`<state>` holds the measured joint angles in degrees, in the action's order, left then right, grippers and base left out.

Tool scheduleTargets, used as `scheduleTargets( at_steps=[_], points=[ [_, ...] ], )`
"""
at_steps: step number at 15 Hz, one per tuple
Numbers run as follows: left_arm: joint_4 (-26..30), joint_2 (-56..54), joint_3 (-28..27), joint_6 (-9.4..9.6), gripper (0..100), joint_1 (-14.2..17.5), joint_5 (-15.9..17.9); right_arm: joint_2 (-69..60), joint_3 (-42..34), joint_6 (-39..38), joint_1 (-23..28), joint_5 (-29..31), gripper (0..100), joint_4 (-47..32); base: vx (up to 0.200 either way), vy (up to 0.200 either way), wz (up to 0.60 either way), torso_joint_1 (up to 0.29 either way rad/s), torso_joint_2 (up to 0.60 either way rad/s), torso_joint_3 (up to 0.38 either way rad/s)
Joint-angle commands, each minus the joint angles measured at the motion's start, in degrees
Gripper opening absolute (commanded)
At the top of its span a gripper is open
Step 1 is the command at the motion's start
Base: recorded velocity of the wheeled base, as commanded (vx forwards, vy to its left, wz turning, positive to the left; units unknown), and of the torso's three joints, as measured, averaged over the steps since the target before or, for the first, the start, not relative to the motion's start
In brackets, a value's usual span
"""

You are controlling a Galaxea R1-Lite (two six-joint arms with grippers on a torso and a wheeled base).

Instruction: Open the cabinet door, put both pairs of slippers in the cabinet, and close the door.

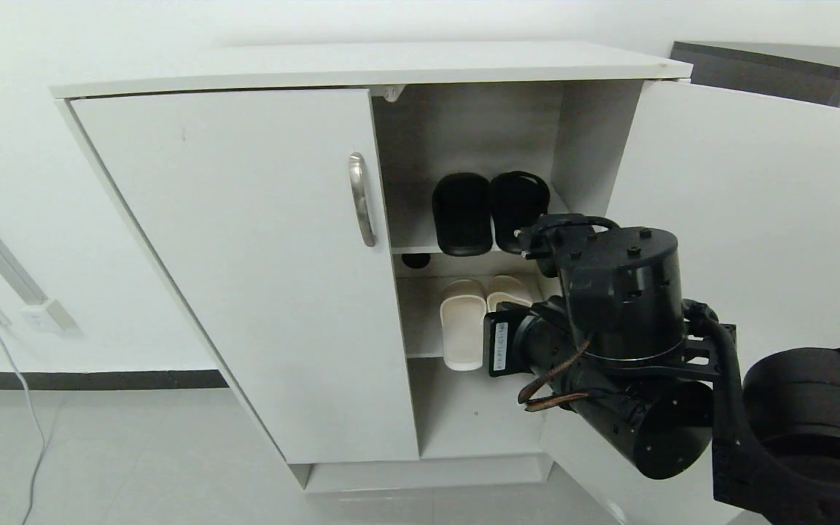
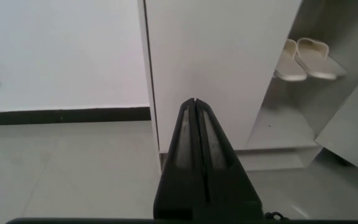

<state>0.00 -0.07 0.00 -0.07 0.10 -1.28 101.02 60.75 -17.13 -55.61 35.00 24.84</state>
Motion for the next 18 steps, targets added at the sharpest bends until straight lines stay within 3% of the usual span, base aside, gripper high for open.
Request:
scheduleTargets(
  at_steps=[1,7,18],
  points=[
    [0.0,0.07,0.0,-0.01,0,-0.01,-0.04,0.49,-1.42,0.08,-0.02,-0.46,0,0.91,-0.2,0.0,0.0,-0.002,0.0,-0.002],
    [0.0,0.07,0.0,-0.01,0,-0.01,-0.04,0.49,-4.76,0.69,0.51,-1.16,0,3.1,-0.2,0.0,0.0,0.0,0.0,0.002],
    [0.0,0.07,0.0,-0.01,0,-0.01,-0.04,2.16,-6.52,1.75,0.95,-1.51,0,3.37,0.0,0.0,0.0,0.0,0.0,0.0]
  ],
)
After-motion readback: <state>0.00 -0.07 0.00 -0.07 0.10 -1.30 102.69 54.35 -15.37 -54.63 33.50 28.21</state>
